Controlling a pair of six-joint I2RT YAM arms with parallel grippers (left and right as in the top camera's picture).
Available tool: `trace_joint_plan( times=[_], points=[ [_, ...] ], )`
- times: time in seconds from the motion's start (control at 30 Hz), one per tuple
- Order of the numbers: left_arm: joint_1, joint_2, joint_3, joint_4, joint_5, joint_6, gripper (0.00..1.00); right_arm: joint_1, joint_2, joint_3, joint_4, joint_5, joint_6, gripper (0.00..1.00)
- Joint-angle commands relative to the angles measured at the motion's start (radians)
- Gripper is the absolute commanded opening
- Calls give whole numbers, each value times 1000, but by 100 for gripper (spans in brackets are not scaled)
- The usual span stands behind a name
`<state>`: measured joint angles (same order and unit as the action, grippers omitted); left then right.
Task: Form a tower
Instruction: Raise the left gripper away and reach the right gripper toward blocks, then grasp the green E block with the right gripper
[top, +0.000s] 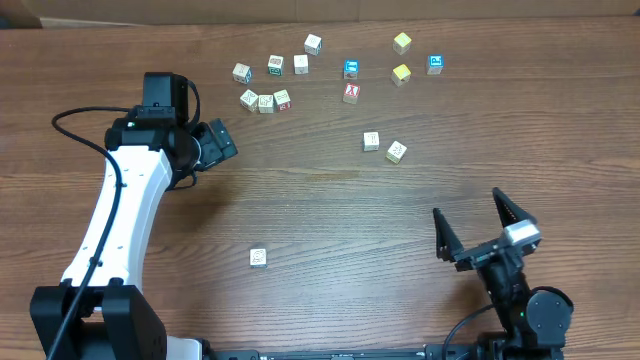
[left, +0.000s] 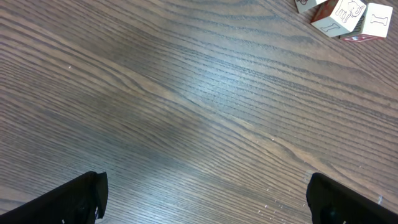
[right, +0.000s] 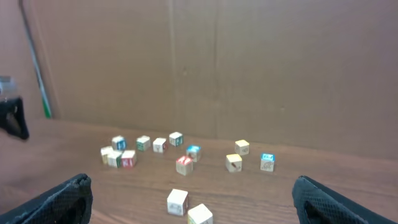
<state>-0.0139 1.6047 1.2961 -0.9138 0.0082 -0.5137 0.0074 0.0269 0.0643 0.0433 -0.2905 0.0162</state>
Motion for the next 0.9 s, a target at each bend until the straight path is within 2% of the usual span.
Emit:
trace_joint_plan(
  times=[0.0, 0.2, 0.53, 0.63, 0.8, 0.87],
  points=[
    [1, -3, 13, -1, 15, 16, 100, 3, 74, 195, -27, 47, 64, 100],
    [1, -3, 13, -1, 15, 16, 100, 4, 375, 542, -260, 26, 66, 100],
    [1, -3, 13, -1, 15, 16, 100, 4, 1030, 1188, -787, 8, 66, 100],
    [1, -3, 13, -1, 15, 16, 100, 4, 1185, 1277, -838, -6, 66, 100],
    [1, -3, 13, -1, 15, 16, 99, 5, 1385, 1284, -827, -151, 67, 100],
    [1, -3, 13, -1, 15, 16, 99, 8, 1462, 1284, -833, -179, 71, 75]
  ],
)
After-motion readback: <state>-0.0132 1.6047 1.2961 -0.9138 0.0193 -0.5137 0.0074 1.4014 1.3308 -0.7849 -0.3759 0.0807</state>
